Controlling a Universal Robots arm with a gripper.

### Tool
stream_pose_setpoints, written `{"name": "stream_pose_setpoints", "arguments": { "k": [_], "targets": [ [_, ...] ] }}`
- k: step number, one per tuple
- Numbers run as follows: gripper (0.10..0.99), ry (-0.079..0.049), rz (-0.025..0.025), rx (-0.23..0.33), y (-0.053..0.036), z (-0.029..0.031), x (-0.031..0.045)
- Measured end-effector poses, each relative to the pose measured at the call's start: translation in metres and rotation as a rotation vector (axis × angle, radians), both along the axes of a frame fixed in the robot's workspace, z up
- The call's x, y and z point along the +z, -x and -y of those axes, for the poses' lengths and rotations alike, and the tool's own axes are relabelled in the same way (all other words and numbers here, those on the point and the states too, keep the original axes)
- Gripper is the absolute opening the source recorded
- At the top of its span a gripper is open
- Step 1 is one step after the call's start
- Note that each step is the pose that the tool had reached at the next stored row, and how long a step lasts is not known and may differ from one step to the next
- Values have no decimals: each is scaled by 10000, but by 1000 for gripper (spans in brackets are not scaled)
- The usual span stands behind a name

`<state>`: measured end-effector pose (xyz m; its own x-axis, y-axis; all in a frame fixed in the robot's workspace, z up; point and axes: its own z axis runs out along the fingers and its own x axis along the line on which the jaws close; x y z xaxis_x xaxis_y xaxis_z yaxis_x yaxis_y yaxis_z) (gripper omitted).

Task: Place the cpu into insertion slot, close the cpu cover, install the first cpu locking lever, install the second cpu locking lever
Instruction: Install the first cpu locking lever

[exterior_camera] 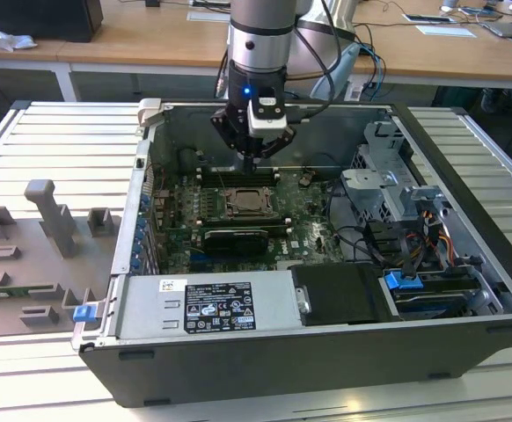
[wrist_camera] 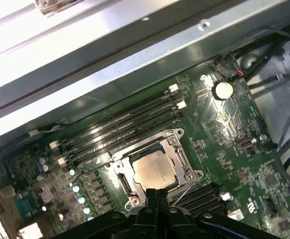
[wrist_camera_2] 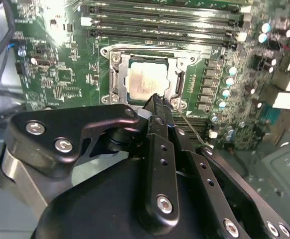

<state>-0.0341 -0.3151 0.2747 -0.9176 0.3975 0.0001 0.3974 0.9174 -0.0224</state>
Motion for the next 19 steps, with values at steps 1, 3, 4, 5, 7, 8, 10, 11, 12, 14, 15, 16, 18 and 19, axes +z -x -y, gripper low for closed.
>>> {"name": "stream_pose_setpoints", "arguments": {
  "k": [1, 3, 4, 5, 7, 8, 10, 11, 12, 14, 15, 16, 18, 19],
  "targets": [
    [106, -2, 3, 207, 0, 0, -1],
    [106, -1, 3, 637, 0, 0, -3],
    [106, -1, 3, 764, 0, 0, -3],
    [106, -1, 3, 937, 0, 0, -3],
    [106, -2, 3, 1182, 0, 0, -4],
    [106, -2, 4, 1227, 0, 0, -4],
    [106, -2, 3, 1352, 0, 0, -3],
    [106, -6, 4, 1402, 0, 0, -4],
    [106, -10, 4, 1510, 0, -1, -4],
    [106, -10, 4, 1665, 0, 0, -3],
    [106, -11, 4, 1724, 0, 0, -4],
    [106, -10, 4, 1955, 0, 0, -3],
    [106, -11, 3, 2277, 0, 0, -3],
    [106, -11, 3, 2316, 0, 0, -3]
  ]
}}
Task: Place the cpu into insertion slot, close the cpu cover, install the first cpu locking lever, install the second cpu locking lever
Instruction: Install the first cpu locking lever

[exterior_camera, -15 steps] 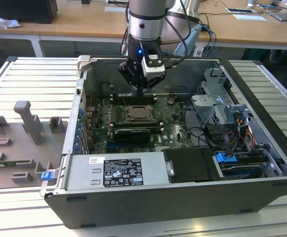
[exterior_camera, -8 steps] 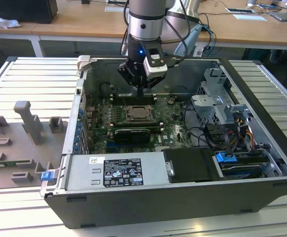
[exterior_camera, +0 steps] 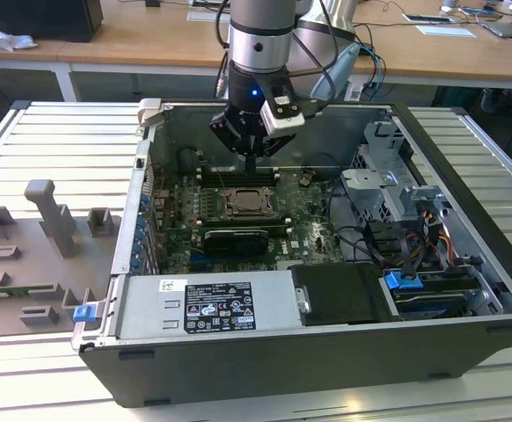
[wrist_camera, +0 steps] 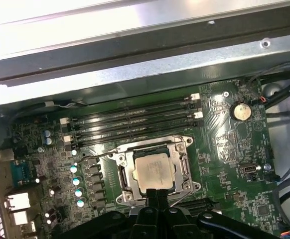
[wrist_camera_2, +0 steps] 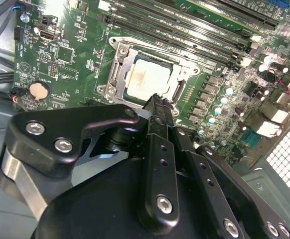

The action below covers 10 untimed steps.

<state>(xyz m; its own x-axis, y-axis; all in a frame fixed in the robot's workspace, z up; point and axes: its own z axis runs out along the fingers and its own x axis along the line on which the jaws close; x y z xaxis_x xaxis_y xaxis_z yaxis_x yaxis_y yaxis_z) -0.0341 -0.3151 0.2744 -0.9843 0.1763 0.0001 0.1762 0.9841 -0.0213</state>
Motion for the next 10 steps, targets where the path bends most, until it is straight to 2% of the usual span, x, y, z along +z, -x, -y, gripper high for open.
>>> {"name": "stream_pose_setpoints", "arguments": {
  "k": [10],
  "targets": [
    [106, 0, 0, 769, 0, 0, 0]
  ]
}}
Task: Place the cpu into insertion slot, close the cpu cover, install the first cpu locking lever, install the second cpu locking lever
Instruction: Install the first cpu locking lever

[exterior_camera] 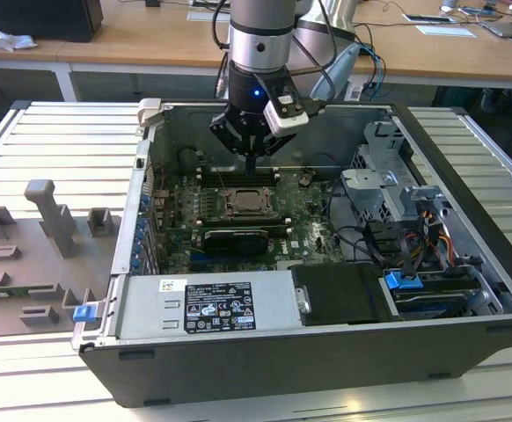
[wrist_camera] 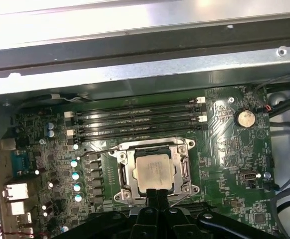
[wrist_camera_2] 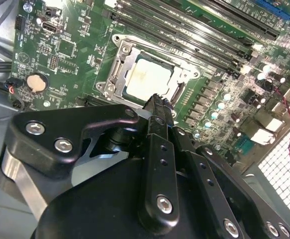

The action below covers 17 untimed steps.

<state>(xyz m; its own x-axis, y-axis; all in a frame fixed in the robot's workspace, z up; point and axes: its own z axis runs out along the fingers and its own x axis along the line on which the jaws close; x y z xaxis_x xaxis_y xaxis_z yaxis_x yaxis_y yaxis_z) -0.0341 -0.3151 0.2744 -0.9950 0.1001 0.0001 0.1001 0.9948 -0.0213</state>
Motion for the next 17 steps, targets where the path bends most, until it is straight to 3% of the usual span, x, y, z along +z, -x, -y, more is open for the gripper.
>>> {"name": "stream_pose_setpoints", "arguments": {
  "k": [5, 7, 11, 14, 17],
  "targets": [
    [106, 0, -1, 370, 2, 0, 0],
    [106, -35, 40, 426, 107, 0, -4],
    [106, -49, 53, 427, 282, -1, -17],
    [106, -50, 53, 429, 510, -3, -70],
    [106, -48, 52, 447, 582, -8, -99]
  ]
}}
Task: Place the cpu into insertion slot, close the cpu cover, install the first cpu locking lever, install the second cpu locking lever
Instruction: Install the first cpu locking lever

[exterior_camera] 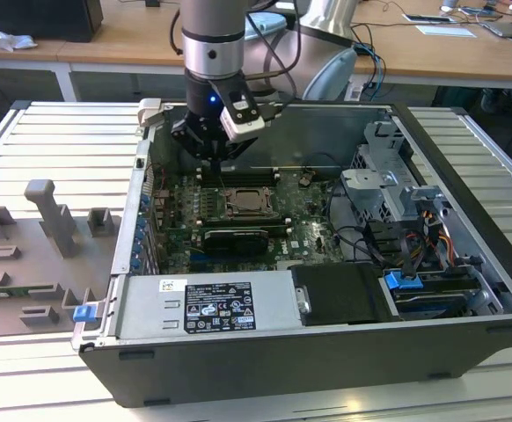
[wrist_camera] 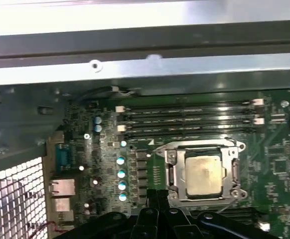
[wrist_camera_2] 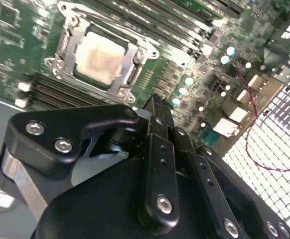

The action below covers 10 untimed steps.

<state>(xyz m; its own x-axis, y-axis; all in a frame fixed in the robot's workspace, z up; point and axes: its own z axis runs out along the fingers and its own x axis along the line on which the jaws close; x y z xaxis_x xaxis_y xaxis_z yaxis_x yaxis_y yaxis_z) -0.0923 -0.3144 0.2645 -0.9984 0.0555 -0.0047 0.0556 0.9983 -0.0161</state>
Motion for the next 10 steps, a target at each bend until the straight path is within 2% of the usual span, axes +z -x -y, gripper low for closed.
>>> {"name": "stream_pose_setpoints", "arguments": {
  "k": [6, 10],
  "targets": [
    [106, -19, 0, 162, 70, -39, -42],
    [106, -43, 2, 282, 81, -115, -59]
  ]
}}
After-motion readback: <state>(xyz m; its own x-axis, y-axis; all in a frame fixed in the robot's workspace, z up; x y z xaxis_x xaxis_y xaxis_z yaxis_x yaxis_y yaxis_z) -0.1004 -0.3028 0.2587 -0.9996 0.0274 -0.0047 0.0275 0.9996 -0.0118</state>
